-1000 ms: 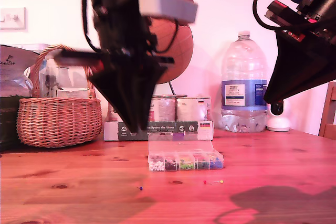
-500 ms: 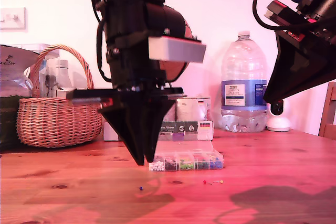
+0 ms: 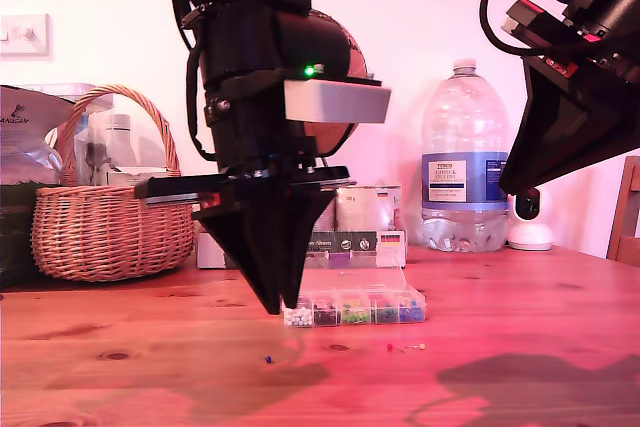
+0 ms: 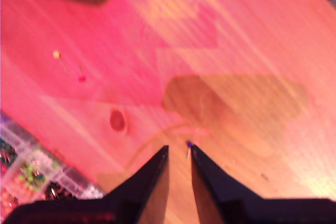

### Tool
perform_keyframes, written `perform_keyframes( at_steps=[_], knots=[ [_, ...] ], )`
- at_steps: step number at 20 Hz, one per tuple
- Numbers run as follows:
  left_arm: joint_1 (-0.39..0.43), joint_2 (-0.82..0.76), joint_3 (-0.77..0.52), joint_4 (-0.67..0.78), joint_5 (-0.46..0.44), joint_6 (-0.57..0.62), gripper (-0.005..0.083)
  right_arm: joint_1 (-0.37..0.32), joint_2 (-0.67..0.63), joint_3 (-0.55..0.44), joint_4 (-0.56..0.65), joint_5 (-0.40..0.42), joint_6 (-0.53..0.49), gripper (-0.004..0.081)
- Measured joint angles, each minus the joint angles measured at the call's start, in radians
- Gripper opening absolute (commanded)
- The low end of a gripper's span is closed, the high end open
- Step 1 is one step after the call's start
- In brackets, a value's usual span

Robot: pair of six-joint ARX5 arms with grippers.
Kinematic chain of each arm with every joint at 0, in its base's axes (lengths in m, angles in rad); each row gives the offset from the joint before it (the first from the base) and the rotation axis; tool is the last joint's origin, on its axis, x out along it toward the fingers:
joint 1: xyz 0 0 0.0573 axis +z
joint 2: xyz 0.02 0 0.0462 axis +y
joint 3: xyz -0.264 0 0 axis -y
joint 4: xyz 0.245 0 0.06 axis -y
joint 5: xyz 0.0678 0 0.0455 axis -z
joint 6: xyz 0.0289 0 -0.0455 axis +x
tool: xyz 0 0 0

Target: Sort the loose pins on the table into their correct compartments

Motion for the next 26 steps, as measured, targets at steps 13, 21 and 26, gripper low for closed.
perform_keyframes(
  at_steps=[13,21,26],
  knots=[
    [0.006,0.061,0.0,0.005,0.011,0.038,0.0113,0.0,0.0,0.0,0.005,0.0,0.0,-0.0012],
    [0.006,0.071,0.0,0.017,0.011,0.049,0.0113,0.0,0.0,0.0,0.005,0.0,0.0,-0.0012],
    [0.019,0.073,0.0,0.021,0.011,0.051,0.0113,0.0,0.0,0.0,0.005,0.0,0.0,-0.0012]
  ],
)
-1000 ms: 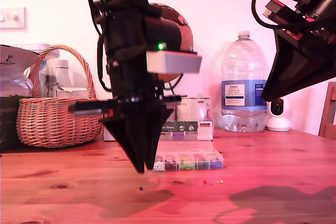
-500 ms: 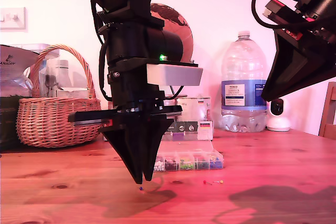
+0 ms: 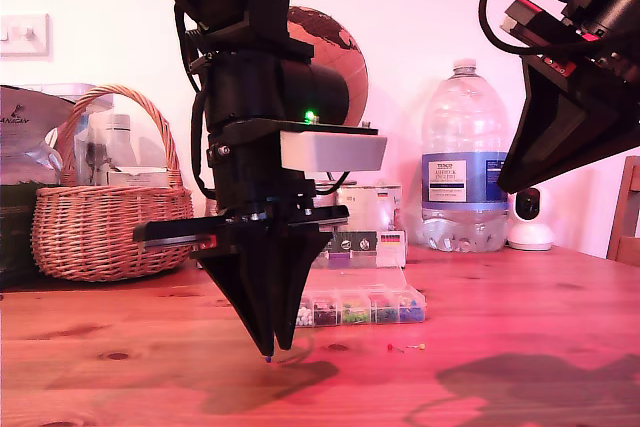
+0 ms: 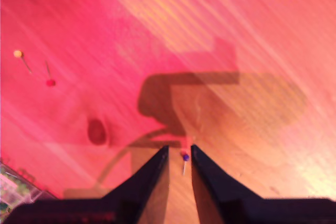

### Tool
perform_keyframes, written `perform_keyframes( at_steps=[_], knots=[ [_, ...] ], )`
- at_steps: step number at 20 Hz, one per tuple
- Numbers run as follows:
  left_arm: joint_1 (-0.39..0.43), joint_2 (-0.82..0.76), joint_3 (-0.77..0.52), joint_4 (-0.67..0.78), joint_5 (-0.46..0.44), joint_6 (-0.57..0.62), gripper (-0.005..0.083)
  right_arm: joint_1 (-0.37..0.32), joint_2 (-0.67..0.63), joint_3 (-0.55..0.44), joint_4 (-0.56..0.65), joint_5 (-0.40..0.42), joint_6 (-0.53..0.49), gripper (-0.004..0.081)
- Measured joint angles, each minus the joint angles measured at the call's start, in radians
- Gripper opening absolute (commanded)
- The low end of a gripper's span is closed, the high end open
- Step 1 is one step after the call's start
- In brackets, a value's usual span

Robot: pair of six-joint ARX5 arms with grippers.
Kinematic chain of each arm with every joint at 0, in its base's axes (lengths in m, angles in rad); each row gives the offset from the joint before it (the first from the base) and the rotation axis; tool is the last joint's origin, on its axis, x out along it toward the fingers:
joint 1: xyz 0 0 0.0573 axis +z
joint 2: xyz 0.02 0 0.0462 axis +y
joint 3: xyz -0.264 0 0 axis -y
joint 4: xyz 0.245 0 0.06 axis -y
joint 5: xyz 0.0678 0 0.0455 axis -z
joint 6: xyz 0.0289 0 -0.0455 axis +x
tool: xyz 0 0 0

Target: Sort the loose pins on the table into their correct compartments

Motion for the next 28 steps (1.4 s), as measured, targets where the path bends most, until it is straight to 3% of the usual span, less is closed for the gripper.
perform_keyframes(
  at_steps=[28],
  knots=[
    [0.013,0.0,0.0,-0.015,0.027,0.001,0.0114,0.0,0.0,0.0,0.012,0.0,0.0,-0.0012]
  ],
)
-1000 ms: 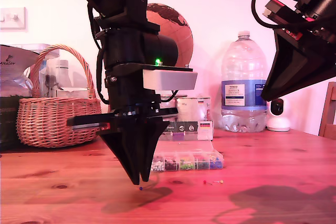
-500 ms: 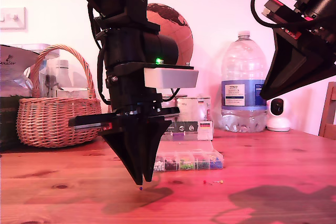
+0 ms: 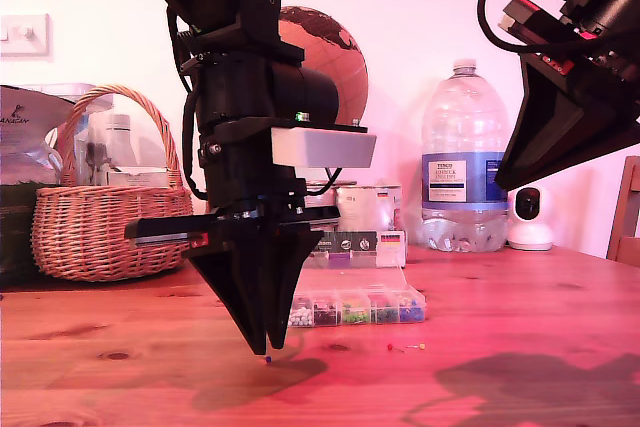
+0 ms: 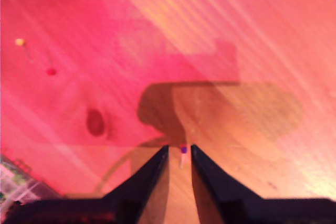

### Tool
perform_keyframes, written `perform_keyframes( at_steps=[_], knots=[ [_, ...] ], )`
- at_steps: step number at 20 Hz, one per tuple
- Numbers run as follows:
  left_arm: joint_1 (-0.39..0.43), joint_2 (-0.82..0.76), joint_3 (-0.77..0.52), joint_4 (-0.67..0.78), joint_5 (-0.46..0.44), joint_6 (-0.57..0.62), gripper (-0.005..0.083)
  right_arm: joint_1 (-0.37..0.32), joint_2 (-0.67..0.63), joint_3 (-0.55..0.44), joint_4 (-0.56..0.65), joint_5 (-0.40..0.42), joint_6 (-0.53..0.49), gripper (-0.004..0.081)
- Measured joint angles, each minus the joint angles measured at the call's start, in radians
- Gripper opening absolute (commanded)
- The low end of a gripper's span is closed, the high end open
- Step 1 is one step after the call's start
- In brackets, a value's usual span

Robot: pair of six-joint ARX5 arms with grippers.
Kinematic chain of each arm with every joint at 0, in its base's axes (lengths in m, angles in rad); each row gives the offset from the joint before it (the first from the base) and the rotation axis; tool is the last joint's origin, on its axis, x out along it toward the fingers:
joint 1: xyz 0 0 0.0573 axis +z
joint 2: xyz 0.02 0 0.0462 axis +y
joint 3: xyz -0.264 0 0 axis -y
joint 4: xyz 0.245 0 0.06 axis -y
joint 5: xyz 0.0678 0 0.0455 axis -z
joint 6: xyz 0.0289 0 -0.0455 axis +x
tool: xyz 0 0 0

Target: Sort the loose pins on the table into their correct compartments

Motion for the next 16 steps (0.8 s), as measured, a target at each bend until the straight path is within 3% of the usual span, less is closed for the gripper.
perform_keyframes(
  at_steps=[16],
  knots=[
    [-0.008,0.0,-0.033,0.063,0.002,0.015,0.0114,0.0,0.0,0.0,0.0,0.0,0.0,-0.0012]
  ],
)
